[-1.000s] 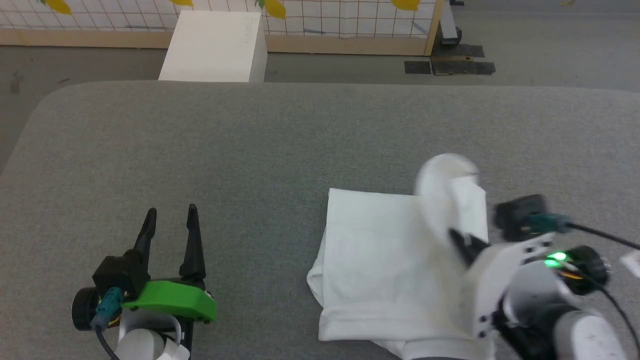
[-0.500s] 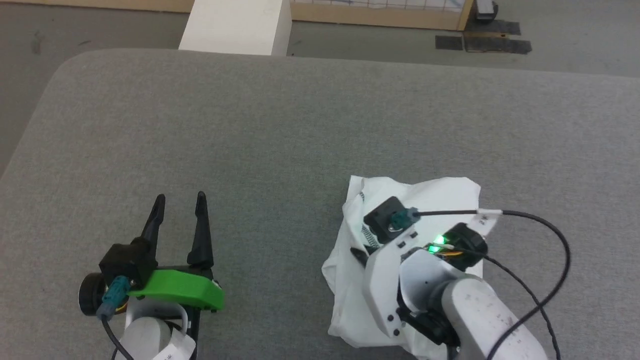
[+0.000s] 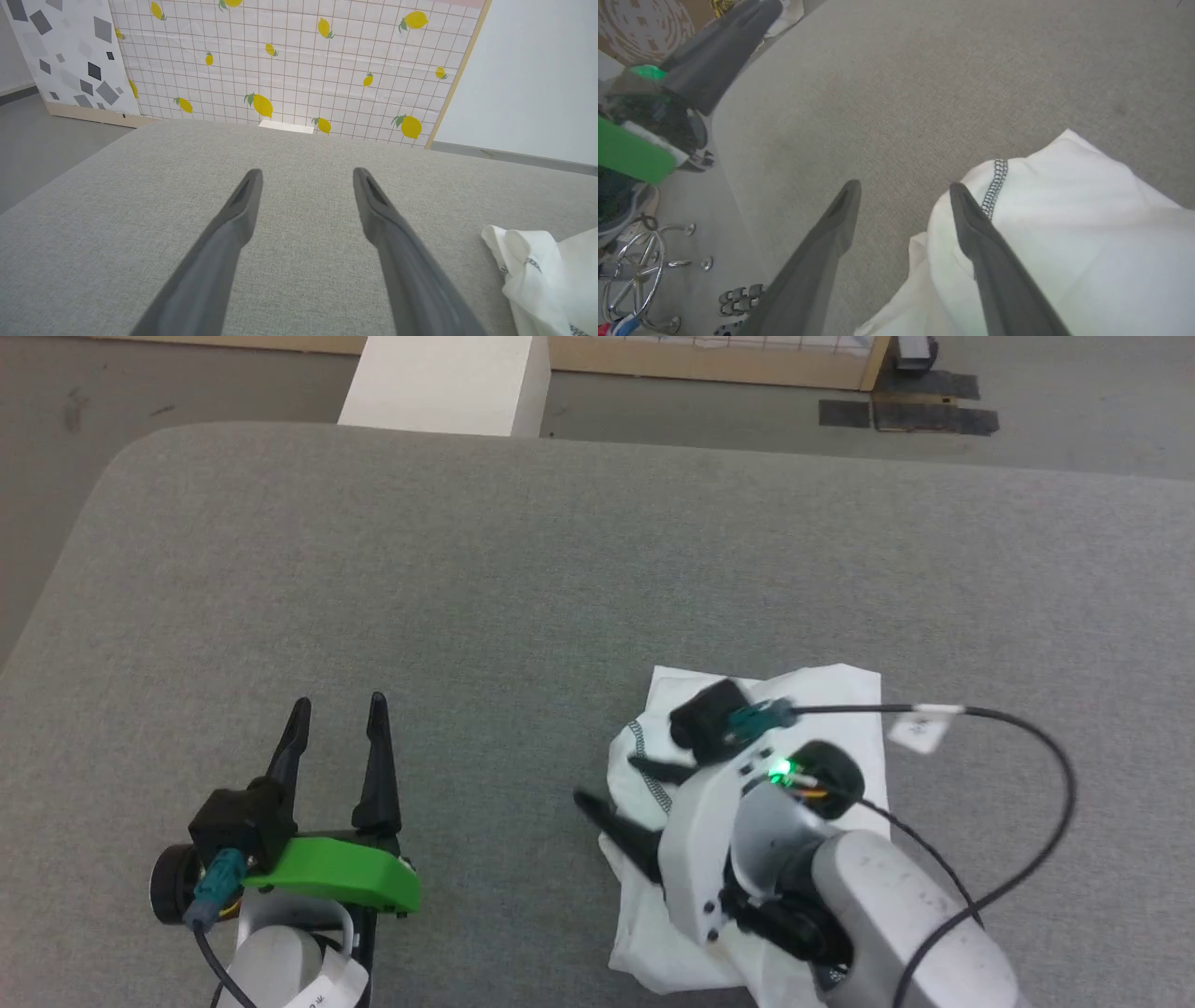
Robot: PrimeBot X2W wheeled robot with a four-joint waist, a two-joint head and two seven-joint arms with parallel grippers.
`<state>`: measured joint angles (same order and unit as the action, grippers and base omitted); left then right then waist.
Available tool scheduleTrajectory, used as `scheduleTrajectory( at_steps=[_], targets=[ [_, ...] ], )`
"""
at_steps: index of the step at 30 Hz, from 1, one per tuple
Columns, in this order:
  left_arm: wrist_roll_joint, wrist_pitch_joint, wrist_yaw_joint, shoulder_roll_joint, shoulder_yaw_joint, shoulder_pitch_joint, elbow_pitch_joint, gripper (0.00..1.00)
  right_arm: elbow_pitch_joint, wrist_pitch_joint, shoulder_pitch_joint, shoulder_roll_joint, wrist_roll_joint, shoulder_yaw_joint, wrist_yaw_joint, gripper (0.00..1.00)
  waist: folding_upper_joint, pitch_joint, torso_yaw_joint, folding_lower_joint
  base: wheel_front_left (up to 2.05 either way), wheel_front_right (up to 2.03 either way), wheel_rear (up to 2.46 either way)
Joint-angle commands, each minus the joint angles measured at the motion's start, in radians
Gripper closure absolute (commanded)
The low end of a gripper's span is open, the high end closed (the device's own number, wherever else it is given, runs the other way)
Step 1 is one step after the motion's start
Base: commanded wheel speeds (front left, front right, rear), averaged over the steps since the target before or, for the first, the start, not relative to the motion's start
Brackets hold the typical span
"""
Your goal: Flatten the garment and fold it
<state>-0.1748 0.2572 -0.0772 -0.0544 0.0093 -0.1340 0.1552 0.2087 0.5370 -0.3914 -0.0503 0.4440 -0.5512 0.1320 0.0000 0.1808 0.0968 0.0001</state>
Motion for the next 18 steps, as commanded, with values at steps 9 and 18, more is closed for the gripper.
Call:
scheduleTrajectory(
  at_steps=[9, 18],
  targets=[
    [0.002, 0.005, 0.0, 0.004, 0.014, 0.018, -0.008, 0.0, -0.237, -0.298, 0.137, 0.0, 0.114, 0.332, -0.001, 0.0, 0.0, -0.057, -0.089, -0.0001, 0.0, 0.0, 0.0],
    [0.0, 0.005, 0.0, 0.004, 0.003, 0.028, -0.014, 0.0, -0.073, -0.248, 0.272, 0.0, 0.227, 0.572, -0.001, 0.0, 0.0, -0.07, -0.117, -0.0001, 0.0, 0.0, 0.0]
  ],
)
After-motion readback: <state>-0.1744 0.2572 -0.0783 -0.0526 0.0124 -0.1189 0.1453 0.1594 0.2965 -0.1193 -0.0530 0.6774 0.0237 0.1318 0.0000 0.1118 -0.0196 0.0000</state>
